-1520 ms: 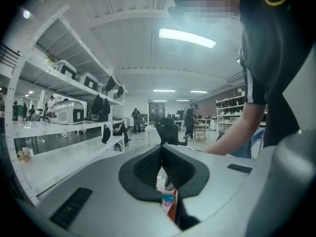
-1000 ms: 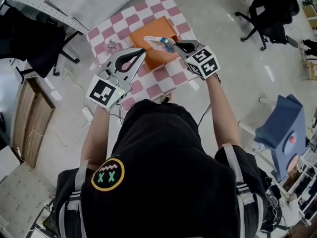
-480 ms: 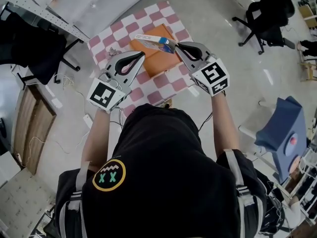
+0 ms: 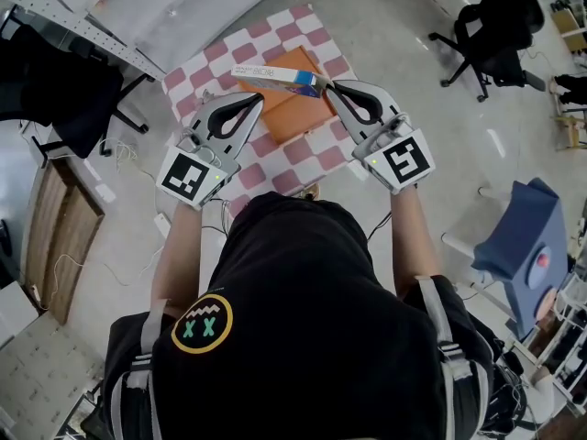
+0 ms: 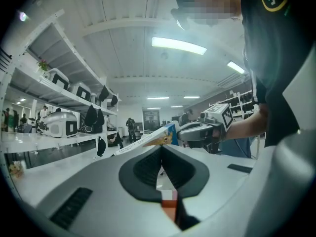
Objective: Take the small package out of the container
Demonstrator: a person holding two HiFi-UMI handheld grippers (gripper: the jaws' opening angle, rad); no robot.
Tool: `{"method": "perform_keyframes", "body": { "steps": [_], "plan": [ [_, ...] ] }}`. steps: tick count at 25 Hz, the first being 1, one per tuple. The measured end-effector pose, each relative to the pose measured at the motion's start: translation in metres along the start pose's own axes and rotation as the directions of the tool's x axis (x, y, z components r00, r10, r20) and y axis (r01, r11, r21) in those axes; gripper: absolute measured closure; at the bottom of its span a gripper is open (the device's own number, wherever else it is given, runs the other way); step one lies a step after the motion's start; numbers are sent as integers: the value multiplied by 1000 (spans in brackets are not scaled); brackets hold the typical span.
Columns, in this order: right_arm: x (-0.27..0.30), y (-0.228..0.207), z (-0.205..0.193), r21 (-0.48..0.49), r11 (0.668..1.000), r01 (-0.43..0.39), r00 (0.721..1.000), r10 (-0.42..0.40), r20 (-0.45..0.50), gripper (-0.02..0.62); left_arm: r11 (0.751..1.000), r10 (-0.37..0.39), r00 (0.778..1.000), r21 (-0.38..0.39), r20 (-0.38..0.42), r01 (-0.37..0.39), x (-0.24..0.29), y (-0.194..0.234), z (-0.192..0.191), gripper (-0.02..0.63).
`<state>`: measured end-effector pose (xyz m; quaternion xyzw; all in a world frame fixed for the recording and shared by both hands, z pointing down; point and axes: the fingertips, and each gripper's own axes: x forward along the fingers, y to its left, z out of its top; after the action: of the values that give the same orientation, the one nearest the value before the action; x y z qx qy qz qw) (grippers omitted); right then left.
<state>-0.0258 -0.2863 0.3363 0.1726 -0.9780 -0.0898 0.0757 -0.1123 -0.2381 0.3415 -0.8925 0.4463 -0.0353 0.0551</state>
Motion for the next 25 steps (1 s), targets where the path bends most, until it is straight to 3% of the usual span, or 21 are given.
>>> {"method": "perform_keyframes", "body": {
  "steps": [7,12,25],
  "plan": [
    [-3,6,18,-3,1000,3,998,-3,59,572,1000,-2,1000,-3,2,2,0,1,3,586],
    [-6,5,23,3,1000,21,996,-22,87,572,998,9,1000,-58,7,-9,4,-3,14,586],
    [-9,8,17,-7,999,36,996,-36,80,572,999,0,1000,-53,2,0,5,-6,11,586]
  ]
}}
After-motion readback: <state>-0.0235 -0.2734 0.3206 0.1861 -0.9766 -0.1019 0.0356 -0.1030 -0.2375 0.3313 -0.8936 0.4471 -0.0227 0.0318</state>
